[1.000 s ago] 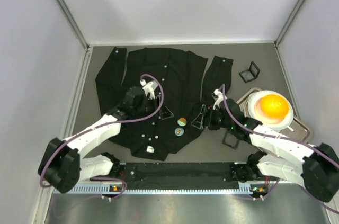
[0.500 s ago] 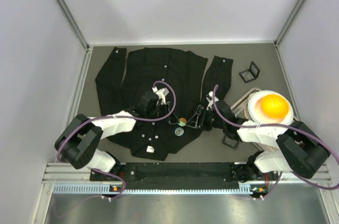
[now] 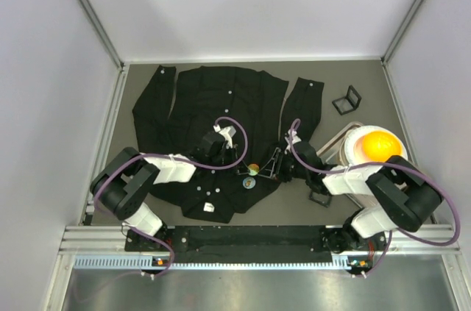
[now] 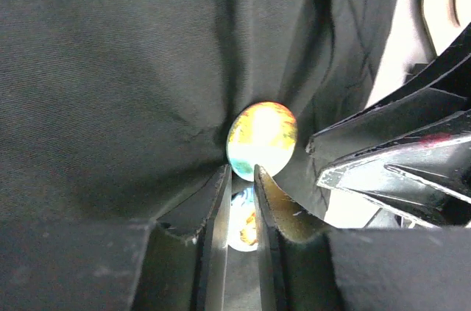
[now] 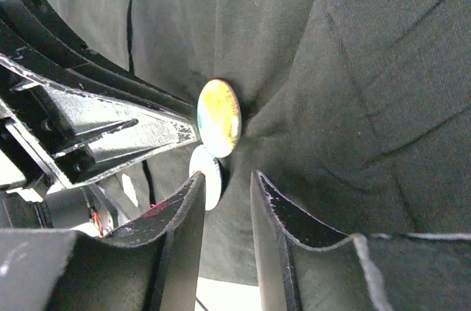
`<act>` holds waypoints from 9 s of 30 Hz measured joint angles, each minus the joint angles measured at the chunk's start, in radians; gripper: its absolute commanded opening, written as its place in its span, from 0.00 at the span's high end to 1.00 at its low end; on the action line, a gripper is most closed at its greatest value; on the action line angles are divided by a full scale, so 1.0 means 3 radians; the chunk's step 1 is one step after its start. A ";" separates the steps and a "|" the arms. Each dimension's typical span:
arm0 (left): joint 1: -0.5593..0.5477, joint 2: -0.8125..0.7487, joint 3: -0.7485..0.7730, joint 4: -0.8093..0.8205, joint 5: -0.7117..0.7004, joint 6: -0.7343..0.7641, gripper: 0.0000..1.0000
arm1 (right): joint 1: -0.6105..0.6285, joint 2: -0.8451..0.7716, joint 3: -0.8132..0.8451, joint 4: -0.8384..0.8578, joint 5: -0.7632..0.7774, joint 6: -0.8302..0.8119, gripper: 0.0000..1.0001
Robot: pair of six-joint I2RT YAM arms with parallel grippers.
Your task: Remove the brooch from the garment
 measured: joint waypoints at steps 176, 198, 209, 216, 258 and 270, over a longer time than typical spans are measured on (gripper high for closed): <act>-0.0257 -0.0356 -0.0131 -0.0556 -0.0565 -0.1549 1.00 | 0.0158 0.0643 0.0640 -0.0134 -0.0254 -0.0624 1.00; -0.0287 -0.0427 -0.0132 -0.0577 -0.0683 -0.1383 1.00 | 0.0165 0.0632 0.0638 -0.0131 -0.0172 -0.0586 1.00; -0.0292 -0.0430 -0.0134 -0.0576 -0.0704 -0.1382 1.00 | 0.0165 0.0637 0.0642 -0.0134 -0.0187 -0.0581 1.00; -0.0289 -0.0429 -0.0125 -0.0641 -0.0722 -0.1344 1.00 | 0.0151 0.0755 0.0746 -0.0150 -0.0340 -0.0617 1.00; 0.0160 0.0209 0.0645 -0.1628 0.0253 -0.1270 1.00 | 0.0573 0.0618 0.1011 -0.0699 0.0212 -0.1670 1.00; 0.0234 0.0244 0.0852 -0.1808 0.0268 -0.0804 1.00 | 0.0179 0.0635 0.0571 0.0066 -0.0411 -0.1148 0.84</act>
